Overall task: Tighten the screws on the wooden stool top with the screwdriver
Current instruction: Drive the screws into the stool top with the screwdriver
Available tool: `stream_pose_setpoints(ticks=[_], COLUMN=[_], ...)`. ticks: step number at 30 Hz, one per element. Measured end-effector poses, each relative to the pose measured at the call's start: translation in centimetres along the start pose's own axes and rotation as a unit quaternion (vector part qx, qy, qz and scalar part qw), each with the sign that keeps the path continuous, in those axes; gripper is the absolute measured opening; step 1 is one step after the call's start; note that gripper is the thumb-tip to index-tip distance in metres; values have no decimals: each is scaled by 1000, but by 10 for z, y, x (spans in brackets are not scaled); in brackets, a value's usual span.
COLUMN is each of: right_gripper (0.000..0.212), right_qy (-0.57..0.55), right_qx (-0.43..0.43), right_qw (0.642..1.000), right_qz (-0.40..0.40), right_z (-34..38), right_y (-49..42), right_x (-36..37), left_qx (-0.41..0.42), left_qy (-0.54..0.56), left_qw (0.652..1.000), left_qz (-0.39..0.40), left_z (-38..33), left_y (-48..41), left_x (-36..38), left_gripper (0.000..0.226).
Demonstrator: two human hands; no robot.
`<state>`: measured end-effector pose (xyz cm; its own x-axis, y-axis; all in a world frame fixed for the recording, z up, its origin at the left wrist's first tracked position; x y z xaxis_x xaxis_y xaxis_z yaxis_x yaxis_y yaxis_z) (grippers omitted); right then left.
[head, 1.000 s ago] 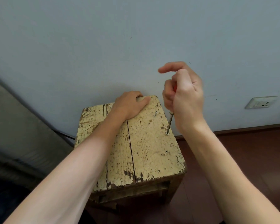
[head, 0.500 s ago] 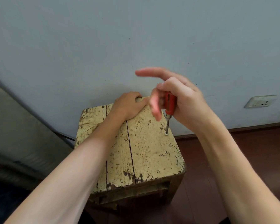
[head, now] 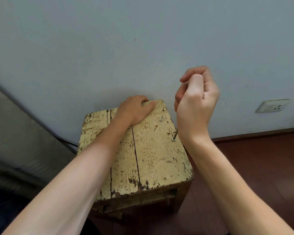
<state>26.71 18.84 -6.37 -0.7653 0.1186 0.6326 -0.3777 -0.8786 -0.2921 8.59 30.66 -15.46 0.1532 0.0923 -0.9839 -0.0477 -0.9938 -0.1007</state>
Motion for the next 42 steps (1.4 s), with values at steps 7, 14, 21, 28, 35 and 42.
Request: stream_pose_setpoints(ticks=[7, 14, 21, 28, 35, 42], right_gripper=[45, 57, 34, 31, 52, 40], right_qy=[-14, -35, 27, 25, -52, 1], right_qx=[169, 181, 0, 108, 221, 108], right_qw=[931, 916, 1000, 985, 896, 985], right_qz=[324, 357, -13, 130, 382, 137], right_z=[8, 6, 4, 1, 6, 1], right_y=[-26, -22, -4, -24, -29, -19], right_x=[-9, -6, -3, -10, -16, -7], left_qx=[10, 7, 5, 7, 8, 4], left_qy=[9, 9, 9, 5, 8, 5], left_qw=[1000, 1000, 1000, 1000, 1000, 1000], left_qz=[-3, -9, -4, -10, -5, -8], left_z=[-2, -3, 1, 1, 0, 0], left_y=[3, 3, -1, -2, -1, -2], left_x=[-4, -5, 0, 1, -1, 0], left_gripper=[65, 64, 59, 58, 60, 58])
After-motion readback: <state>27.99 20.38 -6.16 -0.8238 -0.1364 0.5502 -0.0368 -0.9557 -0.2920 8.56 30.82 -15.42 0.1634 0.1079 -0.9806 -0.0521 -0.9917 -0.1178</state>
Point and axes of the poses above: each hand's wrist, its own y-axis away from the middle knuckle, its own x-axis out of the palm, z = x × y, the point moved 3 cm from there along -y, towards the middle knuckle, and after that the axes turned 13 degrees about -y, right-handed, at the moved point
